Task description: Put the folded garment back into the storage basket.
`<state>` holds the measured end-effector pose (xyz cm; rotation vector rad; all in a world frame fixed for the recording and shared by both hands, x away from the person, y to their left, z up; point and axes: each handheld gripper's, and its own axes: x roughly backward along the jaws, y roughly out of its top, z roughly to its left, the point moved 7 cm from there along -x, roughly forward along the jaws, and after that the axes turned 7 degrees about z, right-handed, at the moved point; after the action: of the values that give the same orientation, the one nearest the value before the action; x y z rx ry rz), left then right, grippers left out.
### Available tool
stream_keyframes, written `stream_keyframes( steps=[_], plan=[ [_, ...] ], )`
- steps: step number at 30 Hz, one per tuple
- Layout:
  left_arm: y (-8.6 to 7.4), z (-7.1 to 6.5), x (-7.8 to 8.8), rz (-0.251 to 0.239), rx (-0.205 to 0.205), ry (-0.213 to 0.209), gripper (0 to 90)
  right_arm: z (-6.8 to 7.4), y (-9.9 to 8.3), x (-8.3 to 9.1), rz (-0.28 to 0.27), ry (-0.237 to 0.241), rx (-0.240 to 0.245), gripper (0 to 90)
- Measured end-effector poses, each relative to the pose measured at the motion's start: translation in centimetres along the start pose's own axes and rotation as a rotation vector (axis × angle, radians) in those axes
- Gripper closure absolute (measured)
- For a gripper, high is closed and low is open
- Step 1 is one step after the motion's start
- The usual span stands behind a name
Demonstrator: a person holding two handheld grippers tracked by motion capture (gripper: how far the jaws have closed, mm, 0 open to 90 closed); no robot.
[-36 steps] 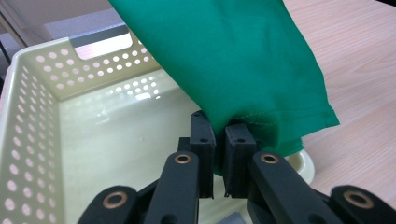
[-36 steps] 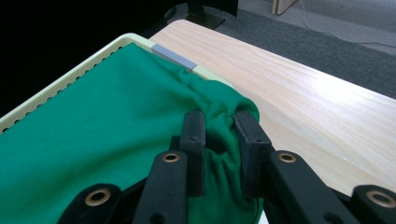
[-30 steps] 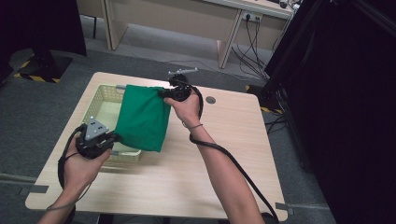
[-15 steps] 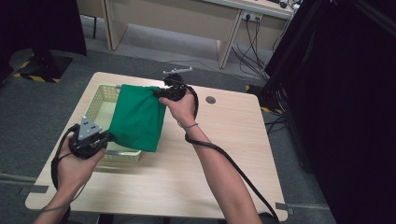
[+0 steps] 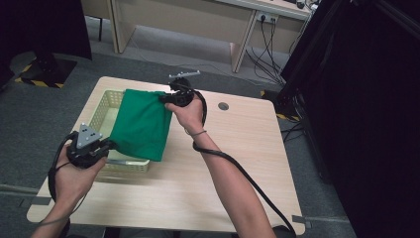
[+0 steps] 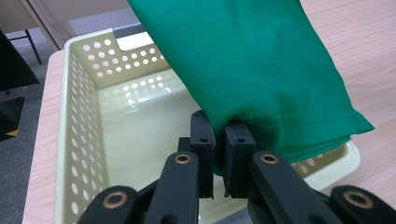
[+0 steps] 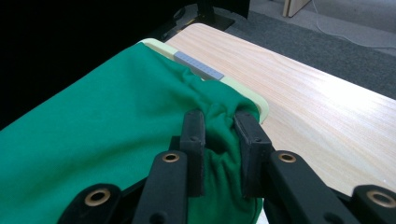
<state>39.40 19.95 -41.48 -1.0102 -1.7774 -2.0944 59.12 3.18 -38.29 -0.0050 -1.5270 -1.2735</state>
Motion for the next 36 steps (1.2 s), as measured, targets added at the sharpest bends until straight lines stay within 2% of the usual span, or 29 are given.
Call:
stream_keyframes(
  steps=[26,31,36],
  plan=[
    [-0.4,1.3,0.3,0.008,0.017,0.024,84.4,1.2,0.6,-0.9,-0.002,0.007,0.007,75.8],
    [-0.4,1.6,0.3,0.007,0.000,0.038,84.4,1.3,0.6,-1.2,-0.001,0.008,0.006,75.8],
    [-0.5,1.7,0.3,0.011,0.001,0.041,84.4,1.5,0.5,-1.4,0.005,0.009,0.004,75.8]
  ],
)
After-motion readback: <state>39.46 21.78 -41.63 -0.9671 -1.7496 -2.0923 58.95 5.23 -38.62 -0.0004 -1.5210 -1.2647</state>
